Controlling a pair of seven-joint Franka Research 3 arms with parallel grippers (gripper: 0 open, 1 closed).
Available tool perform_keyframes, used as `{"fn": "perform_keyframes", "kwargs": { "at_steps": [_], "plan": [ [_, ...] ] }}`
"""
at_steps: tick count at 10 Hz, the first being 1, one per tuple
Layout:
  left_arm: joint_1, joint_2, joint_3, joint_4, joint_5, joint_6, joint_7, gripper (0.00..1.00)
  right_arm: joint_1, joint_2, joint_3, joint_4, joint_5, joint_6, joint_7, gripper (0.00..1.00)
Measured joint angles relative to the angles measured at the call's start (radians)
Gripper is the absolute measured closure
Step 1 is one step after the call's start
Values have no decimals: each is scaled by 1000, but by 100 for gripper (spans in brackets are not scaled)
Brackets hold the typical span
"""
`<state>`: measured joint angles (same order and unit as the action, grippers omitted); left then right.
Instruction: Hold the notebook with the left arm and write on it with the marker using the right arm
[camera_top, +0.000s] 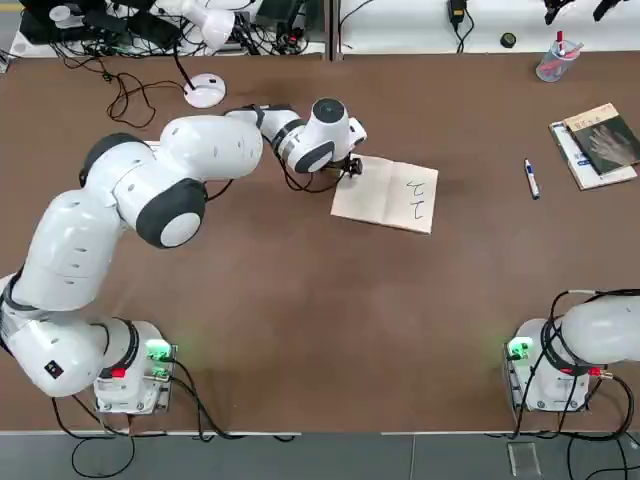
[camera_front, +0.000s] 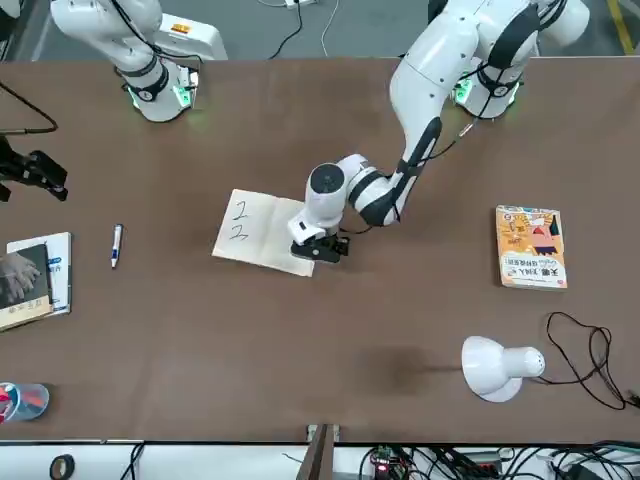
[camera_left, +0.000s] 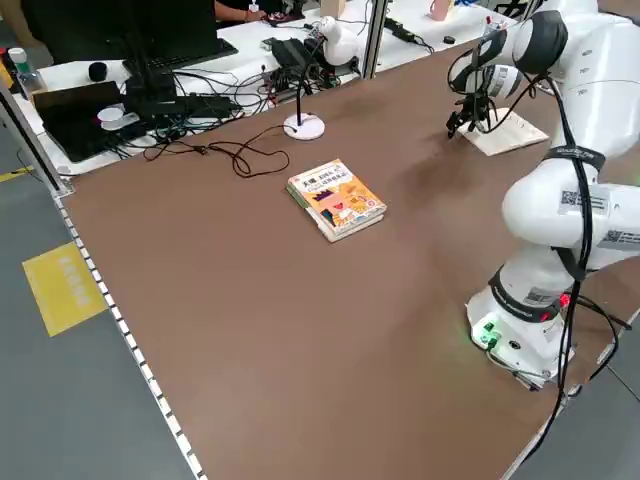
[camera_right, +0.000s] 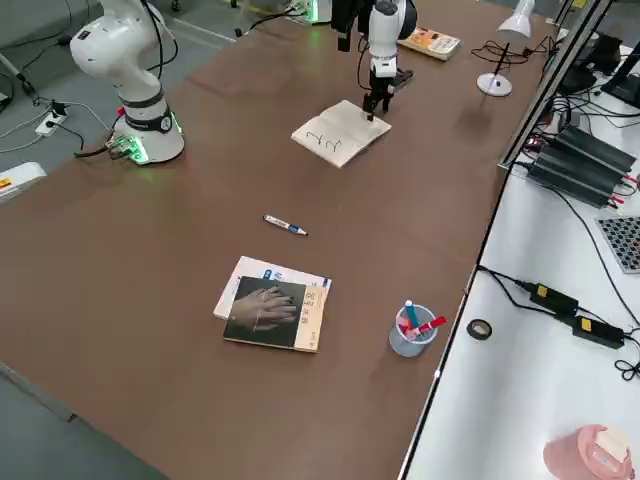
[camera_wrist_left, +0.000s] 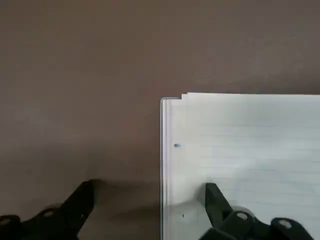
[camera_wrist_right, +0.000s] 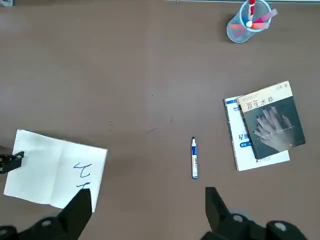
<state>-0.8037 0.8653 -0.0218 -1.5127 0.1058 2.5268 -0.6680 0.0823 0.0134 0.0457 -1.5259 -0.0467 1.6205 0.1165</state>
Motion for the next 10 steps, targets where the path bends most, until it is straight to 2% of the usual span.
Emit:
{"fn": "perform_keyframes", "kwargs": {
  "at_steps": [6,8,10],
  "plan": [
    [0,0,0,0,0,0,0,2,0,2,-1,-22,0,12,-6,0],
    [0,0,0,1,0,0,0,2,-14,19,-8,-45,-2,17,-104,0],
    [0,1,0,1,0,0,0,2,-68,57,-14,-64,-3,45,-300,0]
  ]
}}
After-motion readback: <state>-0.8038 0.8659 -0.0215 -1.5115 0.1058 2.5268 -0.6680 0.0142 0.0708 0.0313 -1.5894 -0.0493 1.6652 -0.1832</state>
